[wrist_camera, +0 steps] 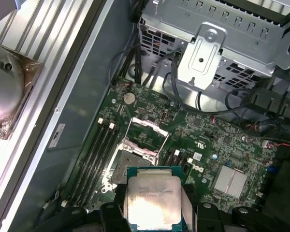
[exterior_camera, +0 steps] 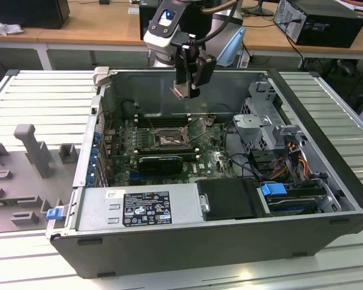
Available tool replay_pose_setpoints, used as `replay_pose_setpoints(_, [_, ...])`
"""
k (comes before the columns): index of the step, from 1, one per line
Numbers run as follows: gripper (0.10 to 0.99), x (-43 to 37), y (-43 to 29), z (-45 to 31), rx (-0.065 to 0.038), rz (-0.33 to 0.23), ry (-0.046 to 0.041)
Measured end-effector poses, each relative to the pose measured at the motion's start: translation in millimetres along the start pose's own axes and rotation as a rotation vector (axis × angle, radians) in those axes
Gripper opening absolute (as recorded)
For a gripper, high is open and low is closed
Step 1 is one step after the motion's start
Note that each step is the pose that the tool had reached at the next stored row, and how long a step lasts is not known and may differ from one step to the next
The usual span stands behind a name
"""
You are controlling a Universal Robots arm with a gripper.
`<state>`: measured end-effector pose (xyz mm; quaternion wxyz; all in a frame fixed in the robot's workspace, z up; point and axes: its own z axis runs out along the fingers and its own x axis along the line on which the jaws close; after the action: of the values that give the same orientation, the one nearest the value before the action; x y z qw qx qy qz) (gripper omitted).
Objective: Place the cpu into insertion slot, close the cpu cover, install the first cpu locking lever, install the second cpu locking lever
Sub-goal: 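Place the cpu into insertion slot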
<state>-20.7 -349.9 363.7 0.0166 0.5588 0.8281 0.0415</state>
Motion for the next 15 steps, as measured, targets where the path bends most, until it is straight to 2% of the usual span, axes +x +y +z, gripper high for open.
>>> replay_pose_setpoints(15, [0.529, 0.0, 0.0, 0.4, -0.002, 0.119, -0.0105])
